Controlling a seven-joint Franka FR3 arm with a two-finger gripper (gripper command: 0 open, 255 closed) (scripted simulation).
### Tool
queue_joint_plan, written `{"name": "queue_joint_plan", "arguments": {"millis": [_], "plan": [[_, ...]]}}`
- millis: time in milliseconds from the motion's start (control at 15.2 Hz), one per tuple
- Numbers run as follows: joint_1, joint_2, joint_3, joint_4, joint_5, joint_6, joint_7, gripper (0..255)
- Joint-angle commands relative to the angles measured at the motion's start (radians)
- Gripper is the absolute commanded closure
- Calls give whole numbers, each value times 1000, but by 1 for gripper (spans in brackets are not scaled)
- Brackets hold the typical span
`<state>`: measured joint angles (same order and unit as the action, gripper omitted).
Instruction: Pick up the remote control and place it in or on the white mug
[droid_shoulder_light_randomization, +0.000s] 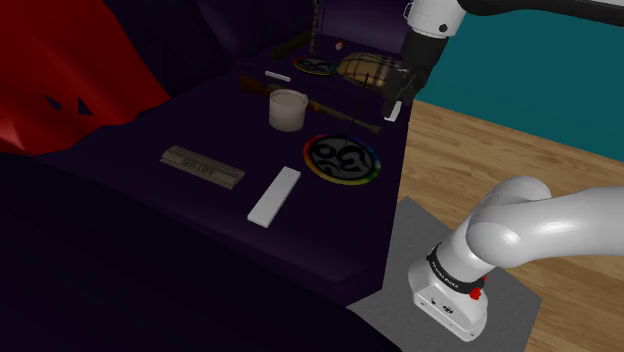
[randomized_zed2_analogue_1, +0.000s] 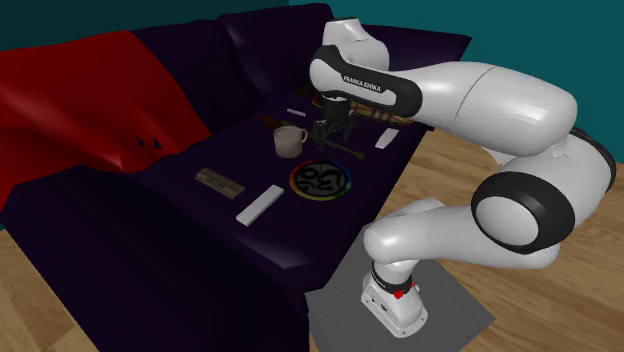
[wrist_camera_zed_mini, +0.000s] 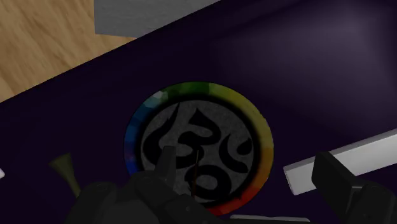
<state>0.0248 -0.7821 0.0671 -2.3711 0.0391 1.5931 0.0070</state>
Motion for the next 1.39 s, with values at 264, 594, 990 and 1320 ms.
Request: {"name": "queue_joint_plan", "arguments": {"millis": [264,594,990,1320], "plan": [[-11,2,100,-76,76,83,196,0],[-26,57,234,-129,167,206,438,0],[-66,201,404,-128,242,374,728,0],[-132,378,550,-77,240,520,986,0]]}}
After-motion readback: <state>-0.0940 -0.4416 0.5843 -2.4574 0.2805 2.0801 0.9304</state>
